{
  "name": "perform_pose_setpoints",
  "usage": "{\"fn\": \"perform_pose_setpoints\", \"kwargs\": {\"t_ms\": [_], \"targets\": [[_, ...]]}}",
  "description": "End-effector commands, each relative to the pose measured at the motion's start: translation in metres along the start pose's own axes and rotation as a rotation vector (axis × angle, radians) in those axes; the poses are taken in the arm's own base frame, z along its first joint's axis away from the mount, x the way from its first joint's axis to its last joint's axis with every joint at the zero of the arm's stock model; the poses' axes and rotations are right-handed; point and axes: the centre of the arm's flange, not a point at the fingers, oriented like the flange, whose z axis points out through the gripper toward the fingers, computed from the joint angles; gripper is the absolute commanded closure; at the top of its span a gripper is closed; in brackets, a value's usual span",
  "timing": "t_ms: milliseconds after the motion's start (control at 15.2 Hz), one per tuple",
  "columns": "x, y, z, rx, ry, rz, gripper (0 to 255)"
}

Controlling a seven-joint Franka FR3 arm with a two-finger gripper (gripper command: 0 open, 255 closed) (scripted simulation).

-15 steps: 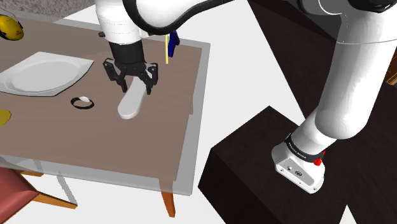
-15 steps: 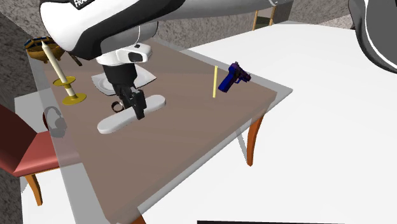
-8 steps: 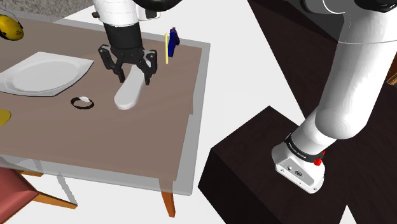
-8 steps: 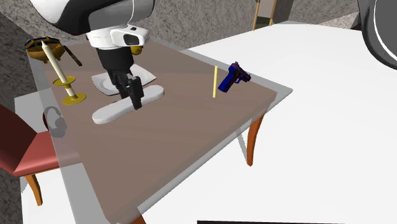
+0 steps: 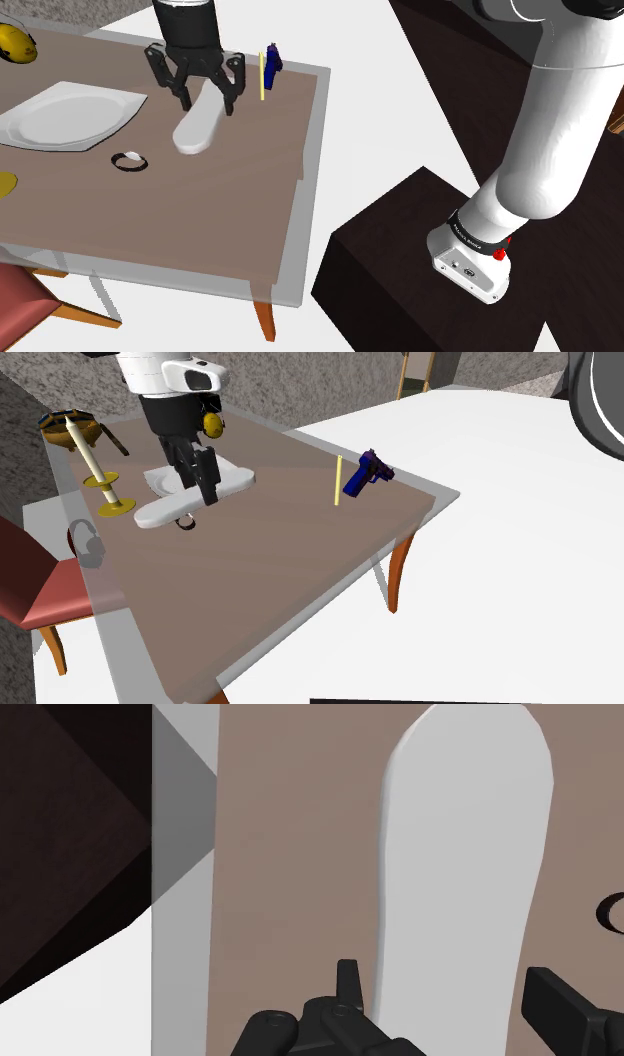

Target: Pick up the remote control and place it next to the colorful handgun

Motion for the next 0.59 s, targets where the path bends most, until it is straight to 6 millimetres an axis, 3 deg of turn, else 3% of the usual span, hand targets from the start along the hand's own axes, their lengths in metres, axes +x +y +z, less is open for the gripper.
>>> {"fn": "perform_pose_setpoints", "kwargs": {"t_ms": [0, 330, 528], "targets": [[0.000, 0.000, -0.011, 0.000, 0.000, 0.000, 255], [0.001, 0.000, -0.033, 0.000, 0.000, 0.000, 255], [0.036, 0.018, -0.032, 0.000, 0.000, 0.000, 255]]}}
